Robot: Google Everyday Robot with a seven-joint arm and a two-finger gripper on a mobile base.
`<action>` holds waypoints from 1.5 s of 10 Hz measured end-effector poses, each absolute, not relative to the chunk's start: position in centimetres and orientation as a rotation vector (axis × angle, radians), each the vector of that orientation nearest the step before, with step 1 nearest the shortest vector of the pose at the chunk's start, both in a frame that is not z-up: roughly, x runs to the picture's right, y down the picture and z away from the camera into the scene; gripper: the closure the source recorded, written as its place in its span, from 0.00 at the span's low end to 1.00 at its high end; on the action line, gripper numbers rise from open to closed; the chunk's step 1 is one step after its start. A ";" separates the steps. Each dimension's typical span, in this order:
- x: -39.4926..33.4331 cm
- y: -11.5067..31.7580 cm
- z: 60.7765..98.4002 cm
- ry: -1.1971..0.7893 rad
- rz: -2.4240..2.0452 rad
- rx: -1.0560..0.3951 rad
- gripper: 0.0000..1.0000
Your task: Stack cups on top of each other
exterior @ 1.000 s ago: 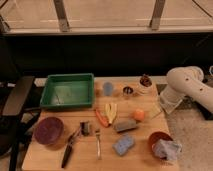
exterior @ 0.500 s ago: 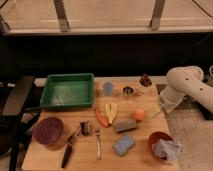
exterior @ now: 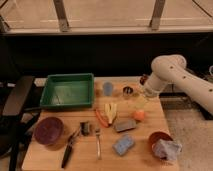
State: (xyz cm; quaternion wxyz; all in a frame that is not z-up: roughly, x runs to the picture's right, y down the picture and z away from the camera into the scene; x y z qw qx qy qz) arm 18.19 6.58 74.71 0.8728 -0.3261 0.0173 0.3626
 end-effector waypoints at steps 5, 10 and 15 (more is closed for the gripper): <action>12.8 5.5 75.7 -0.067 0.583 -0.637 0.32; 12.7 4.5 76.4 0.004 0.528 -0.543 0.32; 13.6 5.6 83.2 0.068 0.506 -0.561 0.32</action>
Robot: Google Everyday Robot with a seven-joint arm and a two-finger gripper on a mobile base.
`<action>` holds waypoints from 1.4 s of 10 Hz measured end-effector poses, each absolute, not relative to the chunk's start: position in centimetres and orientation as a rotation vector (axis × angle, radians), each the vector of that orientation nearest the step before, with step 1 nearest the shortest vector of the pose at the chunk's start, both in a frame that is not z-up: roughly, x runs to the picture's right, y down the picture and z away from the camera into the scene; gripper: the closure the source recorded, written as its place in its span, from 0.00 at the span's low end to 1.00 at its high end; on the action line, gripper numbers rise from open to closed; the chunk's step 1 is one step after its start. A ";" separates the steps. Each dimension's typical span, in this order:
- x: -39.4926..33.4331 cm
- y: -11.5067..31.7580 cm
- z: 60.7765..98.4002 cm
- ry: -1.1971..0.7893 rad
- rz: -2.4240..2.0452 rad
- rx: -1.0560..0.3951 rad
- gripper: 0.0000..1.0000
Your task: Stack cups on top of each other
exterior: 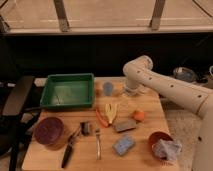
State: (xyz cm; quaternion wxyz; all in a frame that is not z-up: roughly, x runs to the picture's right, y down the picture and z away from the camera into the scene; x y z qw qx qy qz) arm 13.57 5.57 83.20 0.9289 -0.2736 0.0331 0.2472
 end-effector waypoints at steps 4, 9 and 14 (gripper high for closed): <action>15.3 5.3 86.7 0.049 0.559 -0.566 0.32; 14.2 3.4 89.7 -0.016 0.542 -0.563 0.32; 13.9 4.3 90.7 -0.033 0.549 -0.596 0.32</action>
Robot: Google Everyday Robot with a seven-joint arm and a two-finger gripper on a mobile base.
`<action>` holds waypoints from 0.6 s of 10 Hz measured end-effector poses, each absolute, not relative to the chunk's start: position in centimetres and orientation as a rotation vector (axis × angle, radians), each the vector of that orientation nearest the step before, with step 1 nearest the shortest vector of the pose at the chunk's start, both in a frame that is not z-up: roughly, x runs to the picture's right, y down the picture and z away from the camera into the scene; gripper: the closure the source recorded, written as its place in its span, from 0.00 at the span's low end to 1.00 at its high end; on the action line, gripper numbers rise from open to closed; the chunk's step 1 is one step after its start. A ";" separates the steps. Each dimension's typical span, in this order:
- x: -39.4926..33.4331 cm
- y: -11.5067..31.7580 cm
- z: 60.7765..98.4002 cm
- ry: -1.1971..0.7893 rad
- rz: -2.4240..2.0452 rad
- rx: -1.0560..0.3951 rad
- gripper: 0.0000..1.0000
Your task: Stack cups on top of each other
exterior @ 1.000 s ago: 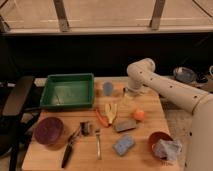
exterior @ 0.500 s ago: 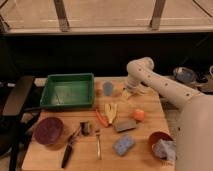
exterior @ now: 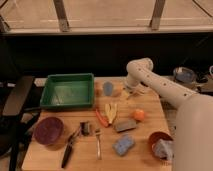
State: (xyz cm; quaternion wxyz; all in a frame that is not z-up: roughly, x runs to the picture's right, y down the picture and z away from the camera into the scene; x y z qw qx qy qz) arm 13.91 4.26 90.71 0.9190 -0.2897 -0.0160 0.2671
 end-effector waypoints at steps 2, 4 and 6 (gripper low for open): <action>13.6 4.8 91.0 -0.037 0.547 -0.611 0.34; 13.5 5.4 91.5 -0.039 0.541 -0.629 0.52; 13.5 6.1 92.1 -0.043 0.540 -0.645 0.75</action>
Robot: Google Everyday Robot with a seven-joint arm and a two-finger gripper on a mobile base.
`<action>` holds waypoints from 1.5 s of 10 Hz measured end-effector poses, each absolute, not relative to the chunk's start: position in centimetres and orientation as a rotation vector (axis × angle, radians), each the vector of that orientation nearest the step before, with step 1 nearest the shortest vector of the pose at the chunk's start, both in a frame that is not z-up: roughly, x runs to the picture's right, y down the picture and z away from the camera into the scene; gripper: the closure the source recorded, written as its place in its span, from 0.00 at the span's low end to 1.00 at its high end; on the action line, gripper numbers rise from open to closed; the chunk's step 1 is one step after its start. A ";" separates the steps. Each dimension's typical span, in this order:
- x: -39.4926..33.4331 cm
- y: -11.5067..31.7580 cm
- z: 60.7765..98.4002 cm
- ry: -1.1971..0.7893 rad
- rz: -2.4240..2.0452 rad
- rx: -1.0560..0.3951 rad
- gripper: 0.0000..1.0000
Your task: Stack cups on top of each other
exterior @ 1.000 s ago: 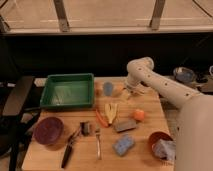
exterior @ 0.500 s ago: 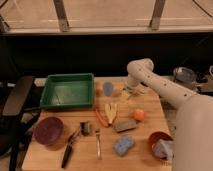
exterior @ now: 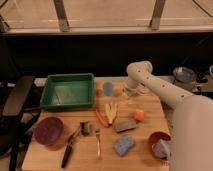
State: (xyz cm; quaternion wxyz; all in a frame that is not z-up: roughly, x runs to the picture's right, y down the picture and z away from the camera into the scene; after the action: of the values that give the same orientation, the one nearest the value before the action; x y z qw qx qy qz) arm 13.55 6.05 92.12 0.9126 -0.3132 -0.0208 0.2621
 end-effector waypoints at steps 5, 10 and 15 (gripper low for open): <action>13.6 4.8 90.8 -0.039 0.539 -0.614 1.00; 10.5 -3.3 84.5 -0.135 0.480 -0.484 1.00; 4.2 -6.6 83.6 -0.256 0.404 -0.441 1.00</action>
State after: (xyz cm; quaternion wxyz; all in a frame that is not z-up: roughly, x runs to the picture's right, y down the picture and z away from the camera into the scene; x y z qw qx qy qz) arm 4.23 -6.64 83.55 0.9476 -0.2165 -0.1260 0.1984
